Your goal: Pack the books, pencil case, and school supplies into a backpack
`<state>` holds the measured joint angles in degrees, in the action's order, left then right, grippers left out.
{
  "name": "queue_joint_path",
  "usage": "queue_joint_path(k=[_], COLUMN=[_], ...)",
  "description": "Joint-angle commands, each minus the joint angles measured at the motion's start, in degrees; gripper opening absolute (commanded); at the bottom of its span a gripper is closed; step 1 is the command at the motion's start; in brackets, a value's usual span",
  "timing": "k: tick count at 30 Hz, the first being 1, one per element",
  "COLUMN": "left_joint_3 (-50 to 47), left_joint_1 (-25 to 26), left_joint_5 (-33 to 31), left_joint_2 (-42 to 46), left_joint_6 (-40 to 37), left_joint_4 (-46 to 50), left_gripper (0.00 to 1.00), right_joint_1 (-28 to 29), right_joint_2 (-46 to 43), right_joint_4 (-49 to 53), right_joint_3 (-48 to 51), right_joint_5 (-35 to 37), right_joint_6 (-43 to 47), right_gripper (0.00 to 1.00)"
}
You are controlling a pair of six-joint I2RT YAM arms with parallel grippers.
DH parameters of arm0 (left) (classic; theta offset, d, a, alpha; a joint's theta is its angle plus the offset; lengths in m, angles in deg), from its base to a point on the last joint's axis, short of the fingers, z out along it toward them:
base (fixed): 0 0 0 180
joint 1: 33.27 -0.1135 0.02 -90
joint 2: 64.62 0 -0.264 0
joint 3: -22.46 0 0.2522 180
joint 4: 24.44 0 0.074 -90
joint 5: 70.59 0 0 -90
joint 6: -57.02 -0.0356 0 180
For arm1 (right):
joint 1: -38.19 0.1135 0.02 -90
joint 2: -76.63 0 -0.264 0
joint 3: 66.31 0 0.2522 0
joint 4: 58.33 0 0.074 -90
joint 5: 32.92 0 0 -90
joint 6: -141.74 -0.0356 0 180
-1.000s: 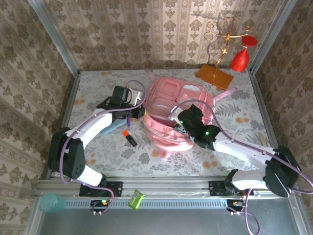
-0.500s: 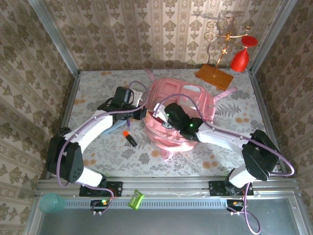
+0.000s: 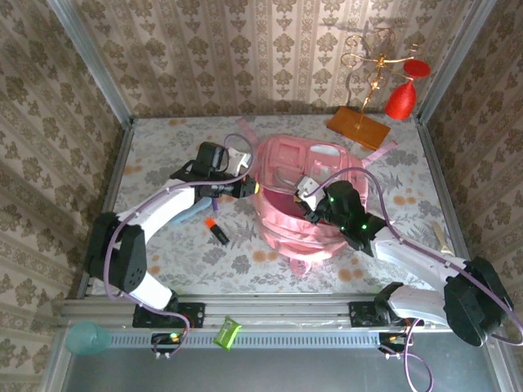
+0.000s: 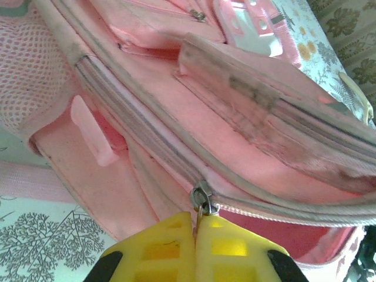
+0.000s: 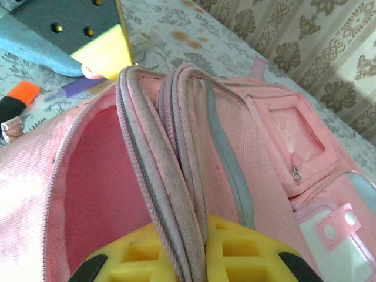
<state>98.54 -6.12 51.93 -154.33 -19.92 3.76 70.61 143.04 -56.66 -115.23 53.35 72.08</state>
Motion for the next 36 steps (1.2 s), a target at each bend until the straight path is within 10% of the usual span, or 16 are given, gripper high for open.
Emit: queue_joint_path(k=[1, 15, 26, 36], left_joint_3=[1.52, 6.10, -2.72, -22.73], left_joint_1=[-8.75, -11.41, -11.50, -6.76], left_joint_5=[-18.46, -11.89, -10.72, -33.01], left_joint_2=[-3.35, -16.90, -1.25, 19.47], left_joint_6=[0.76, 2.93, 5.87, 12.99], left_joint_4=[-0.70, -6.39, -7.94, 5.54], left_gripper=[0.00, 0.08, 0.47, 0.71], right_joint_1=[-2.74, -5.22, 1.41, 3.79], right_joint_2=[-4.45, -6.29, 1.42, 11.67], right_joint_4=[0.21, -1.76, 9.27, 19.51], right_joint_3=[-0.09, -0.60, -12.83, -27.55], right_joint_5=[2.24, -8.37, 13.31, 16.34], right_joint_6=[-1.64, 0.32, -5.38, -5.90], right_gripper=[0.00, 0.00, 0.00, 0.00])
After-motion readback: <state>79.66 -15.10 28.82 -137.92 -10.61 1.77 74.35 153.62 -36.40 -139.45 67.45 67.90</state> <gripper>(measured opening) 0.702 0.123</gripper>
